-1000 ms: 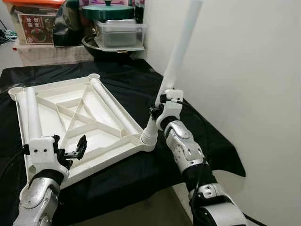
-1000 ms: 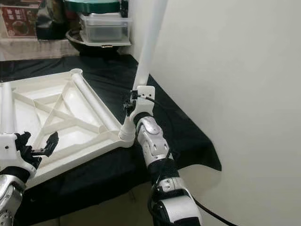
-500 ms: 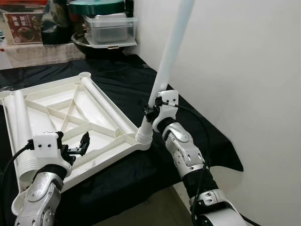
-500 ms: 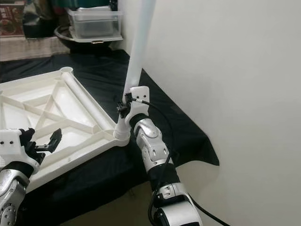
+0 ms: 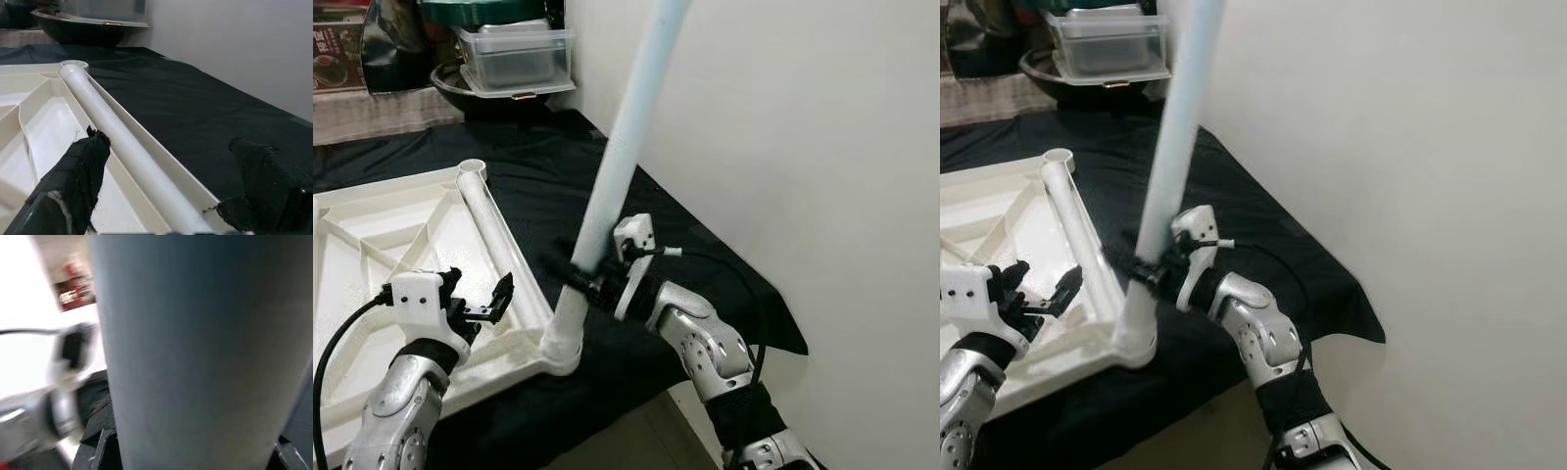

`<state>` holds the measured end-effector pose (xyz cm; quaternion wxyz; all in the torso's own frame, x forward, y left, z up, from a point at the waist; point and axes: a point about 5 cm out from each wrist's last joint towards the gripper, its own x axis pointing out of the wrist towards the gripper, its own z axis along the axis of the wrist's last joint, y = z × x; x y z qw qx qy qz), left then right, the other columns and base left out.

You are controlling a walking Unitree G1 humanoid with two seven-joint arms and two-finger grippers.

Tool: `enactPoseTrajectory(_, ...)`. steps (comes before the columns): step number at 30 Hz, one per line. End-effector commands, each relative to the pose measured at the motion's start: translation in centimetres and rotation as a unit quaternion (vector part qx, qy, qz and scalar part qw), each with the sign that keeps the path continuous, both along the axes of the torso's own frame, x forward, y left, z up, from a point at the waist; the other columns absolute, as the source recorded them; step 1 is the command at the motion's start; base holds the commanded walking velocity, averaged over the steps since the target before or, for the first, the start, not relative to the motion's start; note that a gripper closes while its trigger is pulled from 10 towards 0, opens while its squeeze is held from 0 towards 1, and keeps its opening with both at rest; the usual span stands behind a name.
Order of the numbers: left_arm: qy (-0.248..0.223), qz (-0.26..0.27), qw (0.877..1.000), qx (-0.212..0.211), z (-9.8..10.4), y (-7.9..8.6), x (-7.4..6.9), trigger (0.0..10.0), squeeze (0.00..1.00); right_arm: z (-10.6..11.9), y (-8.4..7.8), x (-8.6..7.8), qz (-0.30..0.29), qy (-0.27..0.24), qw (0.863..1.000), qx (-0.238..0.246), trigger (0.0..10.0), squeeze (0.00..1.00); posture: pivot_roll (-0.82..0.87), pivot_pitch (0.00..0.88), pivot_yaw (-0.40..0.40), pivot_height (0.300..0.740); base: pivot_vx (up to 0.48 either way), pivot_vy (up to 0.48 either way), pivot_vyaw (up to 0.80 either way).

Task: Building children table

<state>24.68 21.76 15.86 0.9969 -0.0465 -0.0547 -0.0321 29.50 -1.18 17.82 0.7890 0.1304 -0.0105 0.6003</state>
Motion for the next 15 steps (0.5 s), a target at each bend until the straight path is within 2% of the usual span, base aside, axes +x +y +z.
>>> enactPoseTrajectory(1, -0.002, -0.005, 1.000, 0.001, 0.4, 0.1, 0.0, 10.0, 0.00, -2.2, 0.7, -1.1, 0.048, 0.035, 0.997, -0.039, 10.0, 0.00, 0.12, 0.000, -0.086, 0.740, 0.000, 0.000, 0.00)
enactPoseTrajectory(4, -0.004, -0.010, 1.000, 0.001, 0.4, 0.0, -0.1, 10.0, 0.00, -2.0, 0.6, -0.9, 0.052, 0.008, 0.997, -0.052, 10.0, 0.00, 0.12, 0.000, -0.086, 0.740, 0.000, 0.000, 0.00)
enactPoseTrajectory(6, -0.008, -0.028, 1.000, 0.001, 0.8, -0.1, -0.3, 10.0, 0.00, -1.0, -0.6, 1.1, 0.021, -0.026, 0.997, -0.065, 10.0, 0.00, 0.12, 0.000, -0.087, 0.740, 0.000, 0.000, 0.00)
enactPoseTrajectory(9, -0.021, -0.062, 0.998, 0.011, 1.7, -0.2, -0.7, 10.0, 0.00, 2.2, -3.0, 4.2, -0.017, -0.066, 0.996, -0.065, 10.0, 0.00, 0.12, 0.000, -0.087, 0.740, 0.000, 0.000, 0.00)
enactPoseTrajectory(12, -0.025, -0.072, 0.997, 0.014, 2.0, -0.2, -0.8, 10.0, 0.00, 3.5, -3.9, 4.9, -0.027, -0.079, 0.995, -0.059, 10.0, 0.00, 0.12, 0.000, -0.087, 0.740, 0.000, 0.000, 0.00)
enactPoseTrajectory(13, -0.032, -0.082, 0.996, 0.016, 2.4, -0.2, -0.9, 10.0, 0.00, 5.0, -4.8, 5.8, -0.041, -0.085, 0.994, -0.048, 10.0, 0.00, 0.11, 0.000, -0.087, 0.740, 0.000, 0.000, 0.00)
enactPoseTrajectory(14, -0.032, -0.082, 0.996, 0.016, 2.4, -0.2, -0.9, 10.0, 0.00, 5.0, -4.8, 5.8, -0.041, -0.085, 0.994, -0.048, 10.0, 0.00, 0.11, 0.000, -0.087, 0.740, 0.000, 0.000, 0.00)
enactPoseTrajectory(15, -0.039, -0.090, 0.995, 0.017, 2.7, -0.1, -1.0, 10.0, 0.00, 6.3, -5.5, 6.4, -0.050, -0.090, 0.994, -0.037, 10.0, 0.00, 0.11, 0.000, -0.087, 0.740, 0.000, 0.000, 0.00)
